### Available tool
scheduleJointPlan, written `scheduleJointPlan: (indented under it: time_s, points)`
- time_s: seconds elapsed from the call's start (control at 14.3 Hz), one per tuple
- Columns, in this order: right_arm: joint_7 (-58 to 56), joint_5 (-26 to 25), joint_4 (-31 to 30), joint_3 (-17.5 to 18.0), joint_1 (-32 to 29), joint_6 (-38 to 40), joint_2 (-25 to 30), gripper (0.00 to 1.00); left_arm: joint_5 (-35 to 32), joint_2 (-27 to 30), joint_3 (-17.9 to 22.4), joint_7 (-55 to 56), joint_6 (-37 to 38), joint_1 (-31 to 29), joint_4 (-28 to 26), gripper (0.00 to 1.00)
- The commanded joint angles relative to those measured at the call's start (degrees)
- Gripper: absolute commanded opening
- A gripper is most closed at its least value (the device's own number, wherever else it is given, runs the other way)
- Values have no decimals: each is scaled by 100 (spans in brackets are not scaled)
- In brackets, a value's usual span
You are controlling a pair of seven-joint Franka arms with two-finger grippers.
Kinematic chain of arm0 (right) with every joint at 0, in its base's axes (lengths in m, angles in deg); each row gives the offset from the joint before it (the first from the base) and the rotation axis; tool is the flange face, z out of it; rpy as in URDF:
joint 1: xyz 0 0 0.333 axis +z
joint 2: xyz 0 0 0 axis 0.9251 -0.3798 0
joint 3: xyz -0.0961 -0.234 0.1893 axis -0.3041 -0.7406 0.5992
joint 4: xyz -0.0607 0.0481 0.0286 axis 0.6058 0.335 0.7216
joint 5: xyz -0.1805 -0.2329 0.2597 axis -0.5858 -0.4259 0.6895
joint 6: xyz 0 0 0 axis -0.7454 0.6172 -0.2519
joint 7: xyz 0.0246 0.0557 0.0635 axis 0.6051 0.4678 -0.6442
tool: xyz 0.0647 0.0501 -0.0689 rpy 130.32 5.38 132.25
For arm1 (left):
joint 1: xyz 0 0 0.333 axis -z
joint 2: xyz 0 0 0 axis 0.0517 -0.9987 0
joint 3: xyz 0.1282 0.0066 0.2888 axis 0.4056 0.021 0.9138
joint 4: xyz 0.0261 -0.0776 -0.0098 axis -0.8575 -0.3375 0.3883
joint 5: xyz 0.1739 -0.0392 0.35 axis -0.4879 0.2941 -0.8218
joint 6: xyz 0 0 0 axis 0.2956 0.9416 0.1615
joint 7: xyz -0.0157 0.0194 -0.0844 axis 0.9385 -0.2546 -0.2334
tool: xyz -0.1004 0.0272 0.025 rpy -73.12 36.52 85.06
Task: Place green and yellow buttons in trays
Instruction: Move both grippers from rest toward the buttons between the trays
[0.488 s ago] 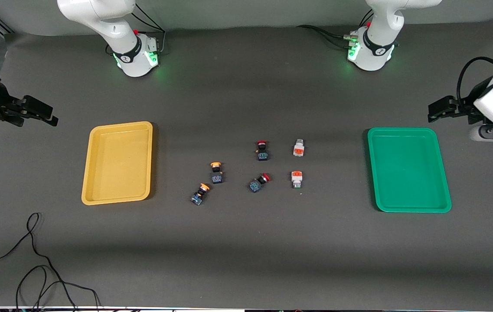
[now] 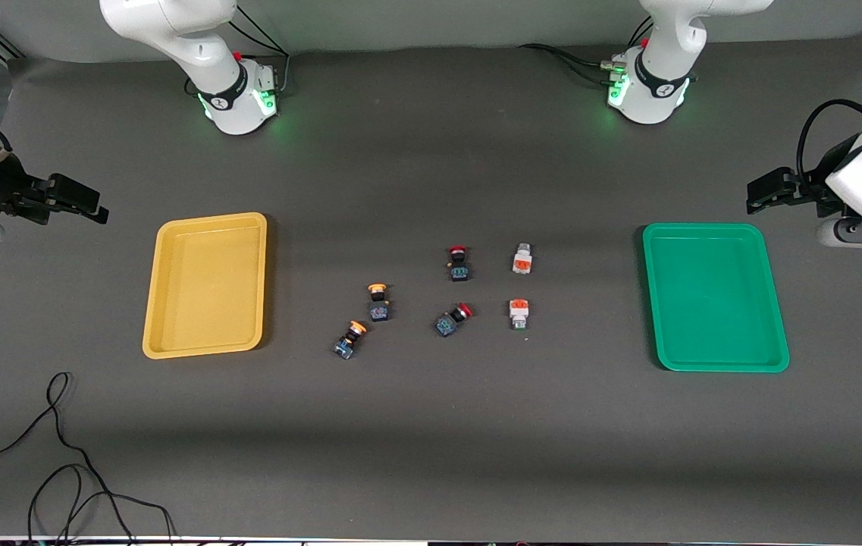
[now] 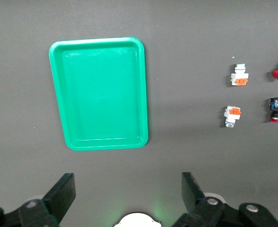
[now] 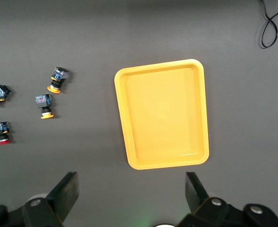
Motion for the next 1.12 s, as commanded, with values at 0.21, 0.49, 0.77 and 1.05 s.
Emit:
scheduleJointPlan:
  time_s: [0.21, 0.49, 0.77, 1.05]
  points:
    - [-31, -72, 30, -75, 64, 57, 7, 100, -47, 141, 55, -55, -72, 101, -173, 100]
    - [512, 15, 101, -13, 116, 57, -116, 100, -47, 141, 46, -64, -107, 119, -322, 100]
    - [1872, 244, 442, 198, 773, 4, -388, 100, -47, 176, -209, 23, -335, 189, -726, 100]
    - [3218, 482, 969, 435, 1345, -13, -994, 100, -47, 177, -560, 575, -817, 513, -1218, 100]
